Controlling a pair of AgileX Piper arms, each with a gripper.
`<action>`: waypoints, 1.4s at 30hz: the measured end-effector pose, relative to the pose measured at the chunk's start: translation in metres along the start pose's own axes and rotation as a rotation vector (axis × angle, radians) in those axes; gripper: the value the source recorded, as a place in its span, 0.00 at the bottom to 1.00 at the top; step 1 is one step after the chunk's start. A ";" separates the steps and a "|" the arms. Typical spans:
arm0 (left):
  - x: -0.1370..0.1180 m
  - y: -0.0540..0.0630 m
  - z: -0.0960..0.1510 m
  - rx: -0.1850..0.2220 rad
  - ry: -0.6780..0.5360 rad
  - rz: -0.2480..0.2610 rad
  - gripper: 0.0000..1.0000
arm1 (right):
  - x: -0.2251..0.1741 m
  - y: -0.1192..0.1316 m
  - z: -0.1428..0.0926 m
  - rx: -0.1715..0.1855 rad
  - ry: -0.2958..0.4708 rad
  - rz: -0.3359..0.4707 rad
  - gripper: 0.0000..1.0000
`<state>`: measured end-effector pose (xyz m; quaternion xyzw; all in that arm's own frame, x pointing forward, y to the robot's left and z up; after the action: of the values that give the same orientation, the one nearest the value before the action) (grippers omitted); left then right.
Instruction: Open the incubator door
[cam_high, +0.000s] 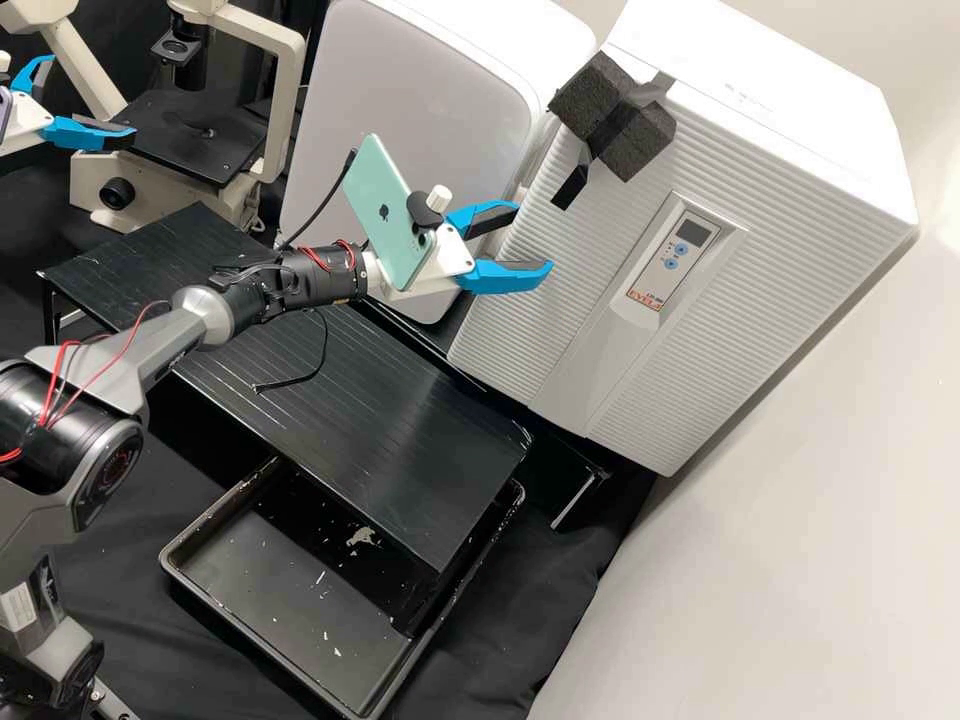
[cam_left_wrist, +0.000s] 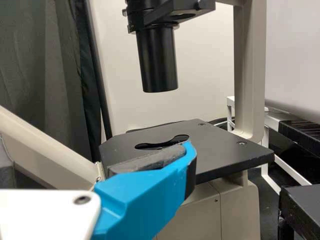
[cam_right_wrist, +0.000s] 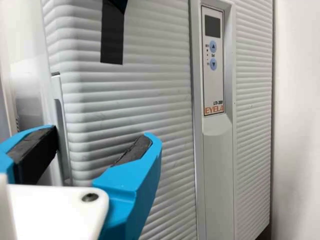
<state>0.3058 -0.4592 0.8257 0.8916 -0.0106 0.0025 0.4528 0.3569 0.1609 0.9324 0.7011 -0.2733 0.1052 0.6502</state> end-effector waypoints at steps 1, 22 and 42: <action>0.000 0.000 0.000 0.000 0.000 0.000 1.00 | 0.000 0.000 0.000 0.000 0.000 0.000 0.00; 0.000 0.000 0.000 0.000 0.000 0.000 1.00 | -0.011 0.010 0.006 -0.004 -0.005 -0.003 0.00; 0.000 0.000 0.000 0.000 0.000 0.000 1.00 | -0.051 0.064 0.025 0.059 -0.011 0.000 0.00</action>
<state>0.3058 -0.4592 0.8257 0.8916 -0.0106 0.0025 0.4528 0.2760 0.1485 0.9580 0.7205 -0.2736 0.1093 0.6278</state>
